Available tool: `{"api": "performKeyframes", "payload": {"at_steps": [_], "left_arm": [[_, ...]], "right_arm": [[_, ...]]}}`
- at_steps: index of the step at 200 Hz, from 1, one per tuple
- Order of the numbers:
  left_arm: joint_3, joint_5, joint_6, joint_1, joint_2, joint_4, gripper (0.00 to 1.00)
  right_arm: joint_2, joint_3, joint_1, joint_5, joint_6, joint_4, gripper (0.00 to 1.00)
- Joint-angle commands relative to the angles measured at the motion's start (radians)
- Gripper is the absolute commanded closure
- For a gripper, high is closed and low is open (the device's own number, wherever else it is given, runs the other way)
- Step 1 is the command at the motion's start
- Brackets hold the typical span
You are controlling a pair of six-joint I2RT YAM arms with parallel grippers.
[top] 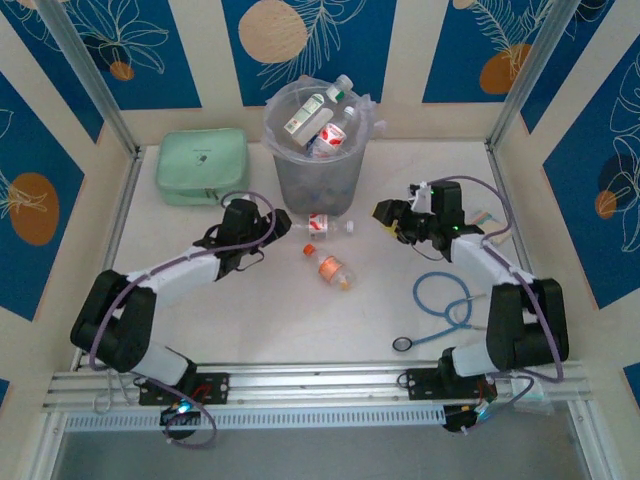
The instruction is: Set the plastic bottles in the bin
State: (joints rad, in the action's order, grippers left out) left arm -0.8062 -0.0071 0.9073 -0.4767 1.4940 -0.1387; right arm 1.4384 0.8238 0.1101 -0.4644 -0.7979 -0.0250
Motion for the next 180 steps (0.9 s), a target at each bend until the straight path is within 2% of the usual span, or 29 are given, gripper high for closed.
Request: {"api": "performKeyframes", "payload": {"at_steps": [1, 53, 107, 180], "left_arm": [[-0.040, -0.004, -0.030, 0.029, 0.047, -0.047, 0.24], [-0.120, 0.016, -0.040, 0.070, 0.208, -0.060, 0.28], [-0.155, 0.007, -0.034, 0.075, 0.307, -0.064, 0.29], [-0.163, -0.012, -0.013, 0.088, 0.375, -0.056, 0.44]], "right_arm": [[0.056, -0.003, 0.012, -0.079, -0.075, -0.174, 0.33], [0.215, 0.018, 0.044, -0.051, -0.093, -0.268, 0.31], [0.349, 0.075, 0.069, -0.026, -0.080, -0.274, 0.30], [0.473, 0.137, 0.104, -0.016, -0.087, -0.284, 0.26]]}}
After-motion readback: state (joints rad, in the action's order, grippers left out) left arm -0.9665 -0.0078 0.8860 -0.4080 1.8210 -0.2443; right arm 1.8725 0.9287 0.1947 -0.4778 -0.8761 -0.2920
